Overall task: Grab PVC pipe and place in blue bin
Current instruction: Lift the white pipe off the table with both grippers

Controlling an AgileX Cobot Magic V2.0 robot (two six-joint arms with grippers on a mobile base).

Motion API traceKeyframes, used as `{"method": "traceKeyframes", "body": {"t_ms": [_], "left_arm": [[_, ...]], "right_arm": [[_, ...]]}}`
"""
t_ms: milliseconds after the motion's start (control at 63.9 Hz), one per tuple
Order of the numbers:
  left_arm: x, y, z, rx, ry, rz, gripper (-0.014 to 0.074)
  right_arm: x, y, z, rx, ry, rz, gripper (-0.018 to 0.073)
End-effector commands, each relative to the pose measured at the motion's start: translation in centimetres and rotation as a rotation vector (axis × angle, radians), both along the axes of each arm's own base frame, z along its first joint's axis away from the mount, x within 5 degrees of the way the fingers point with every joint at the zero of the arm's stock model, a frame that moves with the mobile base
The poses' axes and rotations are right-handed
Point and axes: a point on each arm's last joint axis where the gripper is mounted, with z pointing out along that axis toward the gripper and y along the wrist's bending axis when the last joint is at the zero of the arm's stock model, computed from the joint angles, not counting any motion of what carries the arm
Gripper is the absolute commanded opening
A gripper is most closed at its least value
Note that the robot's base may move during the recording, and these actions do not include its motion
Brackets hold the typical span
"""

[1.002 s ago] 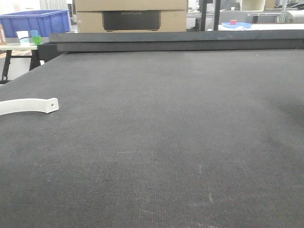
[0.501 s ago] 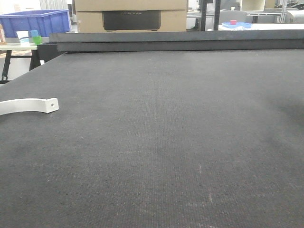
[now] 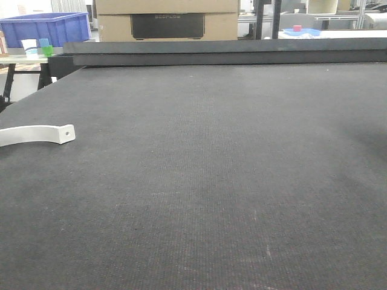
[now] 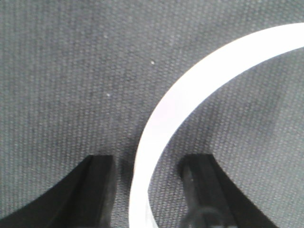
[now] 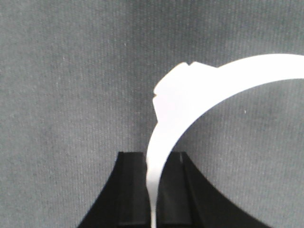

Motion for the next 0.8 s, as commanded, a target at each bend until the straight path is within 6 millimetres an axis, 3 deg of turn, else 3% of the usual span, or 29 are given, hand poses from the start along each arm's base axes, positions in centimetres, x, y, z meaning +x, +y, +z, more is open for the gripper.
{"method": "traceKeyframes", "body": {"t_ms": [0, 94, 203, 423, 610, 783], "left_arm": [[0.2, -0.1, -0.2, 0.001, -0.001, 0.006, 0.0193], [0.2, -0.1, -0.2, 0.001, -0.001, 0.006, 0.0091], [0.2, -0.1, -0.2, 0.001, 0.001, 0.006, -0.01], [-0.3, -0.1, 1.1, 0.001, 0.007, 0.007, -0.0111], [-1.9, -0.6, 5.7, -0.025, -0.107, 0.018, -0.0111], [-4.4, -1.6, 12.0, -0.004, -0.341, -0.065, -0.0111]], "right_arm": [[0.1, -0.2, 0.4, -0.01, -0.022, 0.001, -0.0168], [0.1, -0.2, 0.4, -0.01, -0.024, 0.0, -0.0168], [0.1, -0.2, 0.4, -0.011, -0.028, 0.0, -0.0168], [-0.2, -0.1, 1.0, -0.012, -0.032, 0.003, -0.0168], [-1.3, 0.2, 3.0, -0.025, -0.081, 0.006, -0.0168], [-2.5, 0.6, 5.5, -0.065, -0.197, 0.019, -0.0168]]}}
